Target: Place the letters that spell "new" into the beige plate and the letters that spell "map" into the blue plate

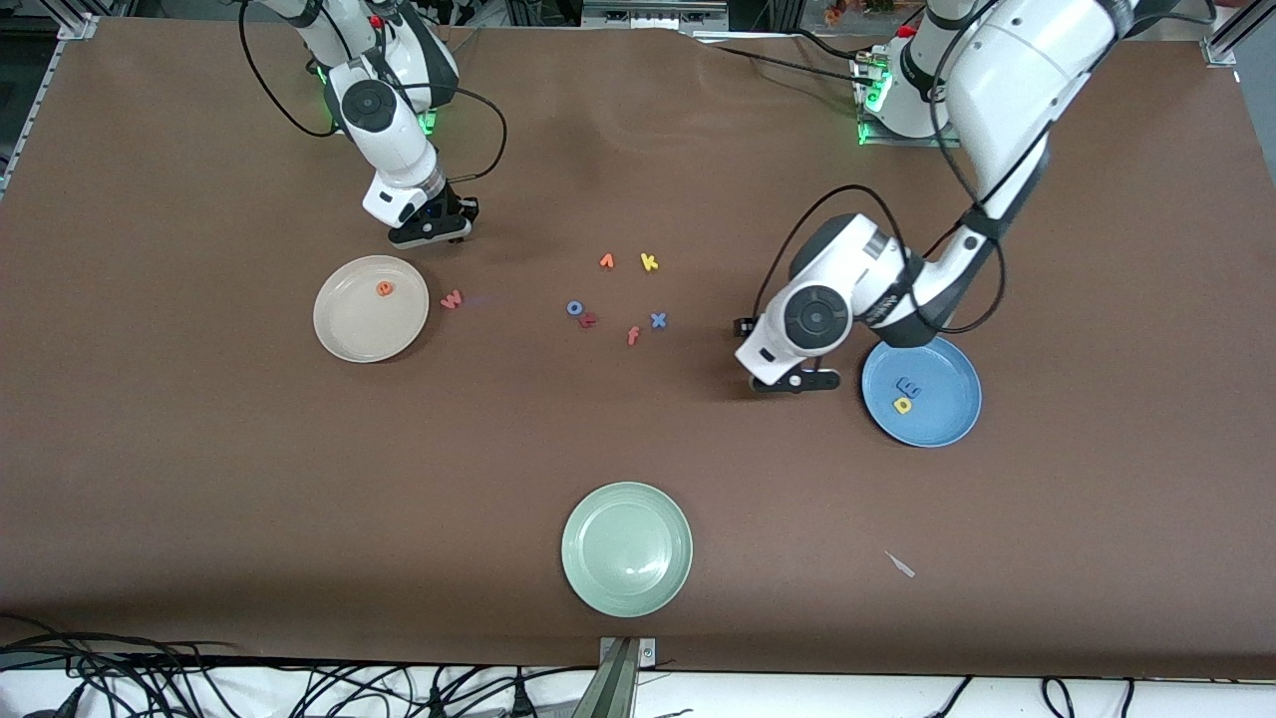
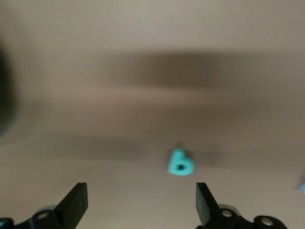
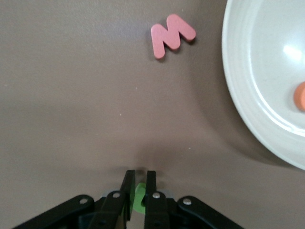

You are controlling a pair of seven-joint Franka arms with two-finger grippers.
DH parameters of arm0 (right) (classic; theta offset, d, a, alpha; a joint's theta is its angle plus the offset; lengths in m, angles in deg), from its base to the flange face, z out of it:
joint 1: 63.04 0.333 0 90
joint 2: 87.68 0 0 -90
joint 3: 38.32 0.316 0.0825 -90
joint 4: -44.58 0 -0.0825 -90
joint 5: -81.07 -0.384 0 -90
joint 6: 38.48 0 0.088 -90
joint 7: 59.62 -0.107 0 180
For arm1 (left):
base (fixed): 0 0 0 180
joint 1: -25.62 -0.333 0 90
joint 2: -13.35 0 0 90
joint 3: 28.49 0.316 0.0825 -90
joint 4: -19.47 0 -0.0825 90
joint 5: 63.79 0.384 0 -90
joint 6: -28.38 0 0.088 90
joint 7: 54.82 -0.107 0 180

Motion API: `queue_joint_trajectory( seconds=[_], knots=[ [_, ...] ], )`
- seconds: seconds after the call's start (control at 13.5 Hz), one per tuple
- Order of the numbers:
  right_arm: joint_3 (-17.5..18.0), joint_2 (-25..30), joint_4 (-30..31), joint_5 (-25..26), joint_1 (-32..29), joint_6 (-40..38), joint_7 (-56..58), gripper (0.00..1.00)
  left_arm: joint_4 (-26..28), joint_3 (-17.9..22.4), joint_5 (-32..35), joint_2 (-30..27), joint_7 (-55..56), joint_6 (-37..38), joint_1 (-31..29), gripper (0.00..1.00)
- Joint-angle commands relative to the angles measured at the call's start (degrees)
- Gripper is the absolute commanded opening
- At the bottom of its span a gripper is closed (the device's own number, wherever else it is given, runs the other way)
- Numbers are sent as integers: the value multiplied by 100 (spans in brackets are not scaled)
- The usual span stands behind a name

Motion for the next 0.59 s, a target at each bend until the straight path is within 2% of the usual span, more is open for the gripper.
queue_joint_trajectory(
  seconds=[0.0, 0.07, 0.15, 0.22, 0.3, 0.52],
  knots=[
    [55, 353, 296, -11, -16, -10, 84, 16, -45, 30, -12, 242, -45, -287, 242, 100],
    [55, 353, 304, -19, -16, -10, 58, 26, -2, 38, -12, 268, -53, -418, 339, 100],
    [55, 353, 322, -19, -16, -10, -12, 64, 138, 56, 5, 286, -123, -672, 314, 100],
    [55, 397, 348, -19, -16, -19, -30, 71, 313, 56, 118, 303, -124, -918, 270, 99],
    [46, 467, 401, -28, -16, -80, -39, 75, 411, 56, 363, 321, -124, -1025, 278, 97],
    [46, 792, 471, -19, -16, -554, -294, 75, 482, 56, 497, 339, -159, -1026, 270, 78]
  ],
)
